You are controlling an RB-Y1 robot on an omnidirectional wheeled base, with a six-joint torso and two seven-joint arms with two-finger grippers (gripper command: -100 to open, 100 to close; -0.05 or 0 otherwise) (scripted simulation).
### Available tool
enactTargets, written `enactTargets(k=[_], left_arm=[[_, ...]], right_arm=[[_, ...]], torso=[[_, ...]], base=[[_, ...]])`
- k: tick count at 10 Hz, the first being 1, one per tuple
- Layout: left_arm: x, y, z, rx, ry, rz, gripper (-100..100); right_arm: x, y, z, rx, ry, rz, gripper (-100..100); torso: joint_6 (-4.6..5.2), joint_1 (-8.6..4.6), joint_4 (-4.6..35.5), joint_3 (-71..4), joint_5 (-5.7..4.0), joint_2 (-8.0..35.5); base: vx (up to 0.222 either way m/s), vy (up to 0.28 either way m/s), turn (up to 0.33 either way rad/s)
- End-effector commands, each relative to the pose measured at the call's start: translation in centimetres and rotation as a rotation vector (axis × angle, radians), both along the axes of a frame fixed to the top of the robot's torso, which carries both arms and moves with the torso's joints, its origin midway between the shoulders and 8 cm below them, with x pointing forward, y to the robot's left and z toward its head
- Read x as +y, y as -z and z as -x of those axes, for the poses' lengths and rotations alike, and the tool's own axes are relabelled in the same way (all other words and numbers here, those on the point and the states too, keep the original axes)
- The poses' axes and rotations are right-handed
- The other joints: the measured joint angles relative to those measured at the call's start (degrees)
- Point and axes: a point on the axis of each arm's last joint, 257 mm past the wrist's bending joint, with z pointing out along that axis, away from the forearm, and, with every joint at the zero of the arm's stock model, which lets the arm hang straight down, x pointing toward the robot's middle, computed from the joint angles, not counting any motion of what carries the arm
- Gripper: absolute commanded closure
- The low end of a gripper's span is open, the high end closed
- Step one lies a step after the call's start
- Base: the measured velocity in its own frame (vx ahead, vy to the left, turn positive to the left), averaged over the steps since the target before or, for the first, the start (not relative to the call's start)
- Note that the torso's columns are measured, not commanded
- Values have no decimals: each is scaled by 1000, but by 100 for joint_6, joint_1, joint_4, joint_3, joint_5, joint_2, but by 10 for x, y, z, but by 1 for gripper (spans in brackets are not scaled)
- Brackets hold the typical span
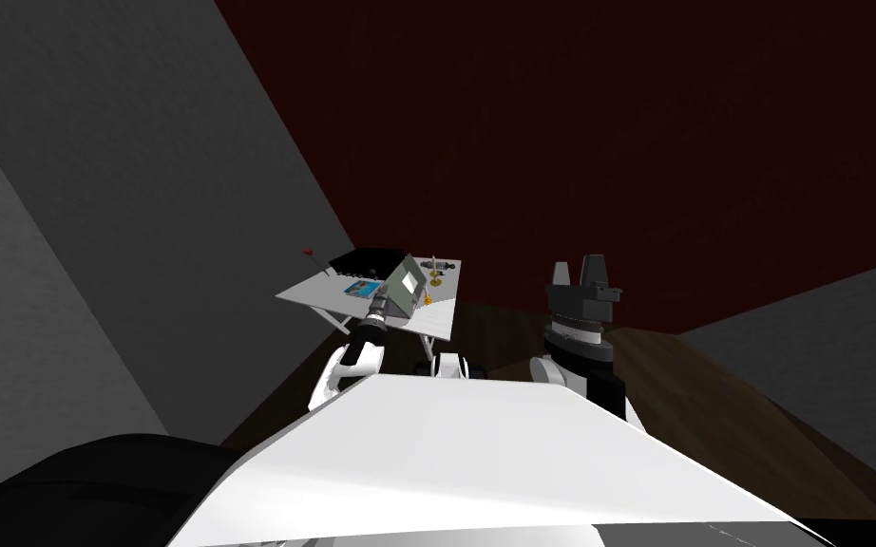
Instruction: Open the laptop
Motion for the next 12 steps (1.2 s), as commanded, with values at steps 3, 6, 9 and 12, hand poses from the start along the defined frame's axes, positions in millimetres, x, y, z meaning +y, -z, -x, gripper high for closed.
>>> enactTargets(k=[3, 6, 9, 12], left_arm=[[-13, 18, 0, 39, -1, 168, 100], [-29, 35, -3, 67, 2, 331, 100], [-37, 45, -3, 89, 3, 418, 100], [-57, 75, -8, 126, 16, 590, 100]], right_arm=[[0, 0, 0, 0, 0, 0, 0], [0, 0, 0, 0, 0, 0, 0], [0, 0, 0, 0, 0, 0, 0], [0, 0, 0, 0, 0, 0, 0]], torso=[[3, -13, 12, 8, -9, 13], [-7, 21, 8, 4, 5, 6], [2, -9, 9, 1, -8, 2], [4, -1, 5, 3, -3, 4]], base=[[11, 88, 1], [4, 155, 4], [12, 112, 9], [14, 96, 21]])
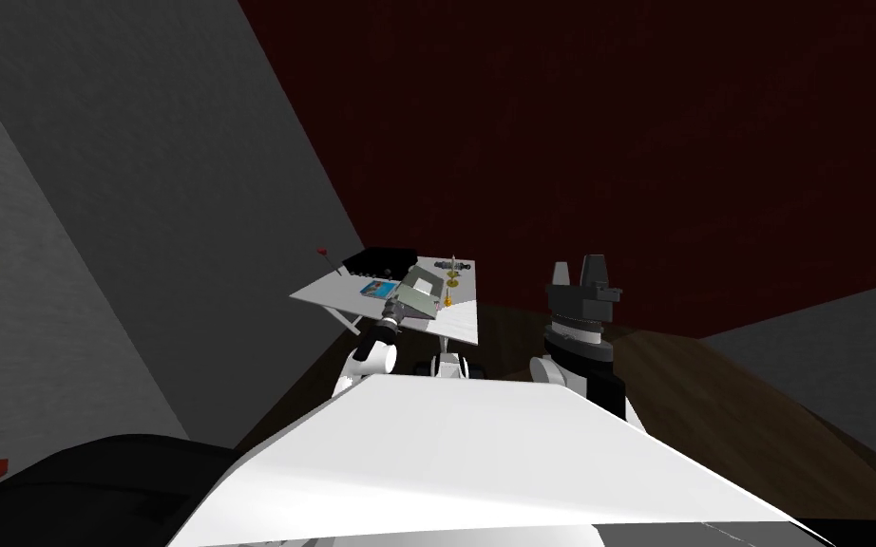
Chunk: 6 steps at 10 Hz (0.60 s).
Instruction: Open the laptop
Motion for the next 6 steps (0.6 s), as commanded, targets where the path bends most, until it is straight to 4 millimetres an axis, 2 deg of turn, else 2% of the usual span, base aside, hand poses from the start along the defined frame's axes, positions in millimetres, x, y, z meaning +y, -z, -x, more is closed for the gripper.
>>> enactTargets(k=[1, 2, 6], left_arm=[[-16, 19, -4, 18, 7, 117, 100], [-10, 6, 4, 20, 5, 88, -100], [-9, -13, 12, 15, 3, 88, -100]], right_arm=[[0, 0, 0, 0, 0, 0, 0], [0, 0, 0, 0, 0, 0, 0], [0, 0, 0, 0, 0, 0, 0]], torso=[[-3, 4, -1, -2, 1, -3], [-4, 2, -2, 0, 1, 1], [0, -12, 9, 0, -9, 2]], base=[[-3, 94, 14], [18, 43, -12], [26, -11, -7]])
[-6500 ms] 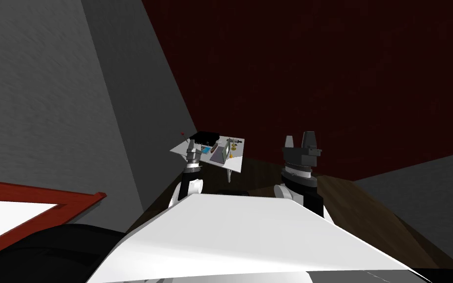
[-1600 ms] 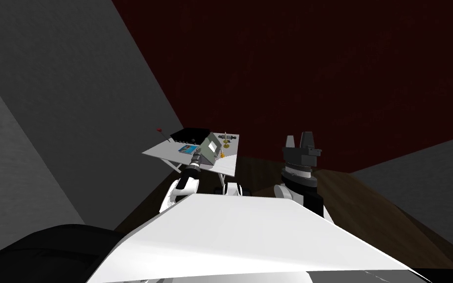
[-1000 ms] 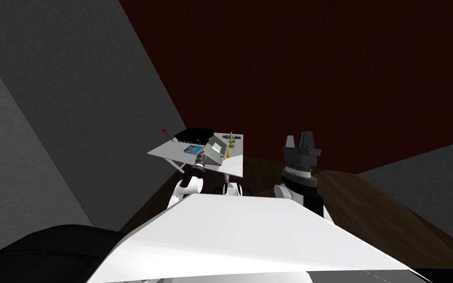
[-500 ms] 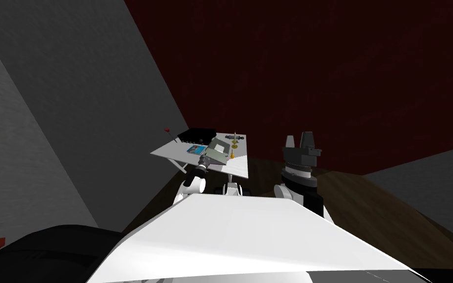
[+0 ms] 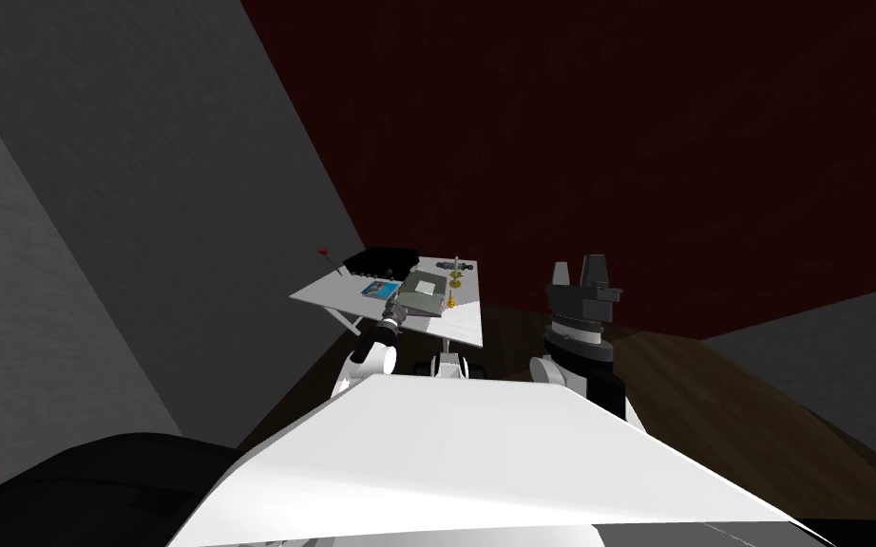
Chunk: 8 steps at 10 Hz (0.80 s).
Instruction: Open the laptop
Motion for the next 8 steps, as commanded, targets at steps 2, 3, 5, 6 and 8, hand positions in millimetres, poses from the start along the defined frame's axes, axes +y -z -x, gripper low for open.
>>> enactTargets(k=[2, 3, 5, 6, 8], left_arm=[[1, -22, 10, -7, -1, 0, -100], [1, -27, 13, -7, -2, 0, -100], [2, -37, 19, -3, -4, 0, -100], [2, -38, 19, -7, -4, 0, -100], [3, -32, 20, 5, -5, -1, 0]], right_arm=[[0, 0, 0, 0, 0, 0, 0], [0, 0, 0, 0, 0, 0, 0], [0, 0, 0, 0, 0, 0, 0], [0, 0, 0, 0, 0, 0, 0], [0, 0, 0, 0, 0, 0, 0]], torso=[[-3, 13, -1, 2, 5, 4], [-2, 12, -1, 2, 4, 3], [-2, 6, -2, 1, 3, 0], [-2, 5, -2, 1, 2, 1], [-1, 7, -2, 4, 4, 4]], base=[[27, 1, -7], [24, 3, -9], [26, -1, -8], [0, 0, 0], [0, 0, 0]])
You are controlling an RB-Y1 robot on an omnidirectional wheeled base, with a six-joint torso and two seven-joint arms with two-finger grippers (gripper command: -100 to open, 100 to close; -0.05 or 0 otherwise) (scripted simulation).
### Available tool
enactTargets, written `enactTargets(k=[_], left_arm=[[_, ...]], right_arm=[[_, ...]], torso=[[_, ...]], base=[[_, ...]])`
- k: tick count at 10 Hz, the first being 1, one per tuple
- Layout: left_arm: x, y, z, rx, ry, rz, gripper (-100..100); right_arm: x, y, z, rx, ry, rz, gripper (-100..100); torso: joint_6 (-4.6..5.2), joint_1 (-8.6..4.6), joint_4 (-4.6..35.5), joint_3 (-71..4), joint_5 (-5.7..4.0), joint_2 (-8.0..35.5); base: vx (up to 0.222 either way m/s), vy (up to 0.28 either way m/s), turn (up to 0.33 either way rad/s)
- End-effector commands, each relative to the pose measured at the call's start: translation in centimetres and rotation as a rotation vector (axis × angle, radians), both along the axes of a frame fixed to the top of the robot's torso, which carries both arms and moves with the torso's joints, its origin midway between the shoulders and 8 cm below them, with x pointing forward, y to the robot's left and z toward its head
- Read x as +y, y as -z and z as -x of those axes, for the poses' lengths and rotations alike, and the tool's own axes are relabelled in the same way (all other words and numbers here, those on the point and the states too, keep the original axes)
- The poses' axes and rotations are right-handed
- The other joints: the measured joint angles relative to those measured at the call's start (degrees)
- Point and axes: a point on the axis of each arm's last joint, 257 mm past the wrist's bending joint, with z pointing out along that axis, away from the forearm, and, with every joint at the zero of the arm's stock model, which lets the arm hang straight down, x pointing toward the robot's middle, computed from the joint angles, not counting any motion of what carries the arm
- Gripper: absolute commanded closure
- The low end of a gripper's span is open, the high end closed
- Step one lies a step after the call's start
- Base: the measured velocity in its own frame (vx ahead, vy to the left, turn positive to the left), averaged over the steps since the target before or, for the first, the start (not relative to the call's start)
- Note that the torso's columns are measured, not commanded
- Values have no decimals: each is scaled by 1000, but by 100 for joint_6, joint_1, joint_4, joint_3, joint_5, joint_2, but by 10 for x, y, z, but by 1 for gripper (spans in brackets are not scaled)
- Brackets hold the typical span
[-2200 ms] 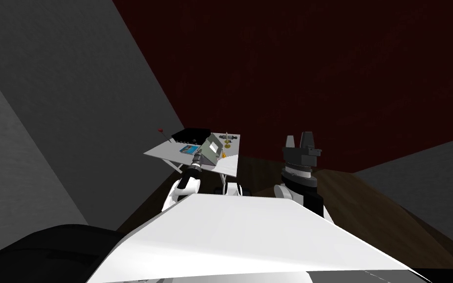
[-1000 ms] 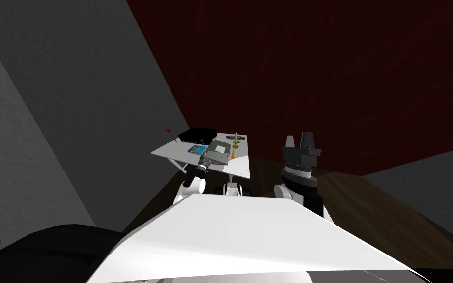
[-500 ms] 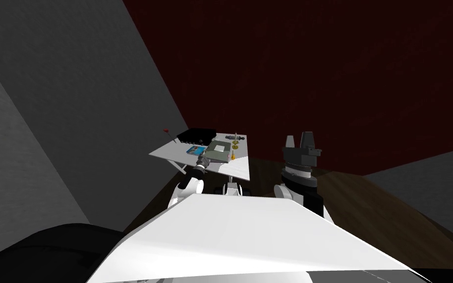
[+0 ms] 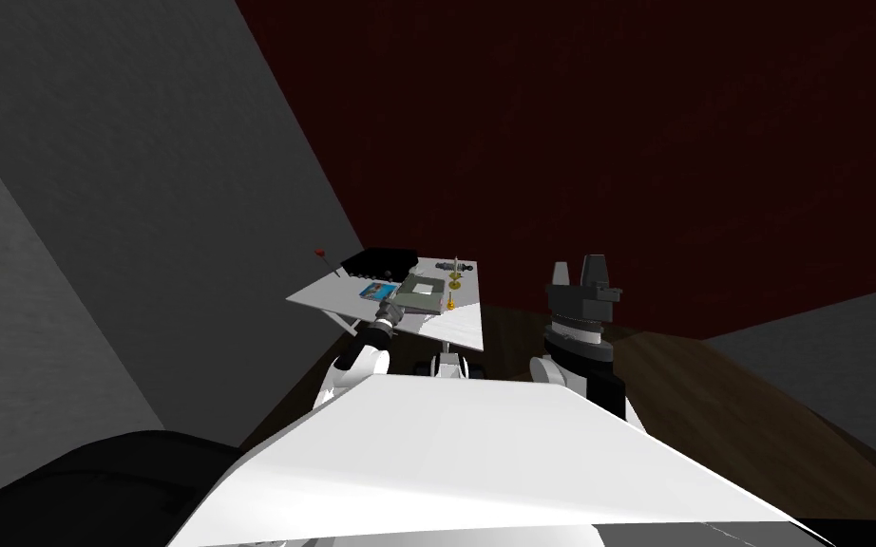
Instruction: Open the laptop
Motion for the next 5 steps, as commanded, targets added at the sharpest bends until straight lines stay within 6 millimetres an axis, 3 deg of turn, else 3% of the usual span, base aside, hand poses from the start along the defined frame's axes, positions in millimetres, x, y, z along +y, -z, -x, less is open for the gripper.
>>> enactTargets(k=[1, 5], left_arm=[[0, 2, 0, 5, 0, -1, 0], [-1, 0, 0, 1, 2, 1, 0]], right_arm=[[0, 0, 0, 0, 0, 0, 0], [0, 0, 0, 0, 0, 0, 0]], torso=[[-1, 1, 0, -2, 0, -2], [-4, 13, -14, -8, 8, -16]], base=[[0, 0, 0], [0, 0, 0]])
